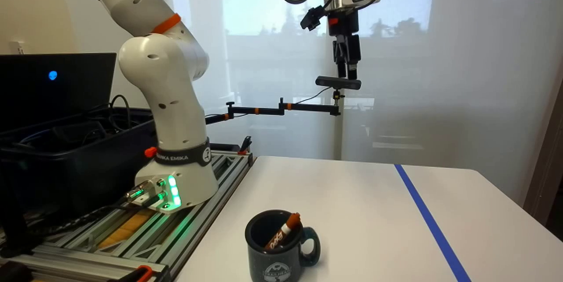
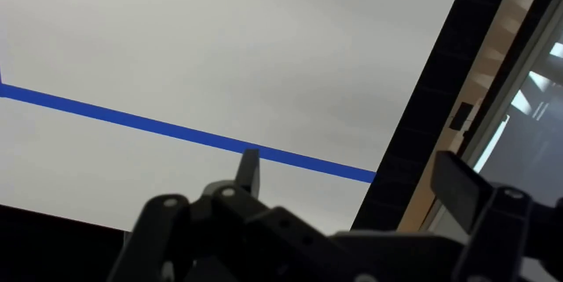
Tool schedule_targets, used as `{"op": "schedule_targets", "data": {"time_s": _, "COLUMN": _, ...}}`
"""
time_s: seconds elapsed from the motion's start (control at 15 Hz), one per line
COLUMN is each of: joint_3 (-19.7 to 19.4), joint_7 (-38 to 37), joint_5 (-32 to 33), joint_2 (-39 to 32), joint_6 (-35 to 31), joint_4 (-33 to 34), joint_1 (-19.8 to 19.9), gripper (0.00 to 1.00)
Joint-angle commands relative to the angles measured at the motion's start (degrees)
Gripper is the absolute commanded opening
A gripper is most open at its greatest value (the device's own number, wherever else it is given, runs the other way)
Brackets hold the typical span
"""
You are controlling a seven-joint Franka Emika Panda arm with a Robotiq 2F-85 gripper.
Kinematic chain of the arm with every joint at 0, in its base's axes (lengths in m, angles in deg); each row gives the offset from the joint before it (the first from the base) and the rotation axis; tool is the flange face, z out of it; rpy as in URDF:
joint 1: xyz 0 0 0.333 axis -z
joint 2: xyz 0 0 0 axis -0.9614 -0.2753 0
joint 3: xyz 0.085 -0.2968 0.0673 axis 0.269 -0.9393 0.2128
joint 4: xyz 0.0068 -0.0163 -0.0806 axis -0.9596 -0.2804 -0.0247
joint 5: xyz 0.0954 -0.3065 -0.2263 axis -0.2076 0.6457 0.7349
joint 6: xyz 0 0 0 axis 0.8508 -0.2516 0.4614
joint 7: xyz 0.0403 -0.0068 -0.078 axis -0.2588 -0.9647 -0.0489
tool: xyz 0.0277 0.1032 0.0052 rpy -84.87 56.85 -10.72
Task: Take the marker out of the mug and put it on the table.
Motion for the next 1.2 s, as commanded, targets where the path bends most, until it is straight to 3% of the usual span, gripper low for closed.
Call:
{"op": "schedule_targets", "data": {"time_s": 0.0, "joint_3": -0.23, "joint_7": 1.33, "joint_5": 3.72, "joint_2": -0.48, "joint_6": 1.38, "joint_4": 0.95, "joint_1": 0.06, "gripper": 1.00}}
{"op": "schedule_targets", "data": {"time_s": 0.67, "joint_3": -7.12, "joint_7": 3.54, "joint_5": 6.25, "joint_2": 5.91, "joint_6": 12.82, "joint_4": -4.33, "joint_1": 4.00, "gripper": 1.00}}
{"op": "schedule_targets", "data": {"time_s": 0.87, "joint_3": -8.75, "joint_7": 2.77, "joint_5": 9.57, "joint_2": 8.29, "joint_6": 7.40, "joint_4": -8.99, "joint_1": 7.19, "gripper": 1.00}}
{"op": "schedule_targets", "data": {"time_s": 1.13, "joint_3": -8.52, "joint_7": -0.03, "joint_5": 21.75, "joint_2": 8.94, "joint_6": -8.44, "joint_4": -16.71, "joint_1": 14.42, "gripper": 1.00}}
